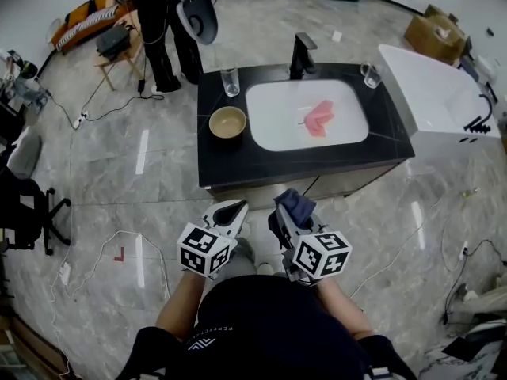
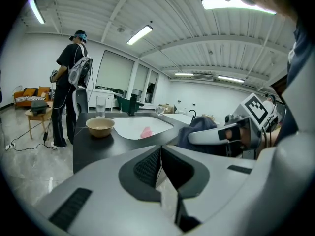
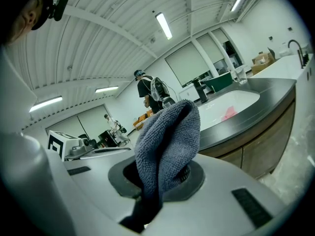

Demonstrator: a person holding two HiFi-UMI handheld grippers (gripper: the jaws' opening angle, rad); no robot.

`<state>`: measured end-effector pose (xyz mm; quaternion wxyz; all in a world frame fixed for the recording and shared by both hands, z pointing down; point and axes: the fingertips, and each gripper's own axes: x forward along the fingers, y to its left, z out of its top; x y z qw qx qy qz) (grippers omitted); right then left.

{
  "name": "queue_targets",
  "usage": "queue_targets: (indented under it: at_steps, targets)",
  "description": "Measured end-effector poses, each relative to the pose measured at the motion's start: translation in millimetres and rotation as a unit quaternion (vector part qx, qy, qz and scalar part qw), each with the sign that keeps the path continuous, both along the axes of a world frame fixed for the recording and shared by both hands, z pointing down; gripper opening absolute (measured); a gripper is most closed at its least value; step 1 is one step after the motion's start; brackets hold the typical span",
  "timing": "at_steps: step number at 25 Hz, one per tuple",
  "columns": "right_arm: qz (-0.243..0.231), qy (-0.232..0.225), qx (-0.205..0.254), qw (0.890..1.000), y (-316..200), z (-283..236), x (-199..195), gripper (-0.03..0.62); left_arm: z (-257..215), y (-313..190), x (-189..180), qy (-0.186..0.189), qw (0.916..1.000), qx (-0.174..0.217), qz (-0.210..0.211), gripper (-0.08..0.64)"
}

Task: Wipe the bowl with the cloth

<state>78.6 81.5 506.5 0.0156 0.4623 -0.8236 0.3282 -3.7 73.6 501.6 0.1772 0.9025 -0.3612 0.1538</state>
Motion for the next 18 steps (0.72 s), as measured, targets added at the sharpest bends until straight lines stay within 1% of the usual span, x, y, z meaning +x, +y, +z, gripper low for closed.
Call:
queue_targets:
  at_steps: [3,6,10,16,18]
  targets:
    - [0.013,-0.001,0.002,1.0,-18.5,-6.4,-1.1,0.058,0.5,-23.5,-5.7,-0.011,0.9999,0.007,0.004,0.01]
    - [0.025,-0.004,0.008,1.0,-41.0,-14.0,-1.9,0.058,2.3,-46.4,-10.1,-0.023,0.9996,0.009,0.017,0.011]
    - [0.033,-0.005,0.012,0.999,-69.4,-21.2,-8.8,0.058,2.4,-77.3,-20.1,-0.023,0.9994,0.003,0.027,0.011]
    - [0.042,-0.001,0.001,0.999,-103.9,-18.8,-22.6,0.058,5.0,-116.4,-34.0,-0.034,0.9986,0.006,0.039,0.011]
    - [0.042,0.001,-0.001,0.999,-114.3,-19.3,-28.2,0.058,6.0,-126.6,-39.0,-0.032,0.9985,0.001,0.044,0.011]
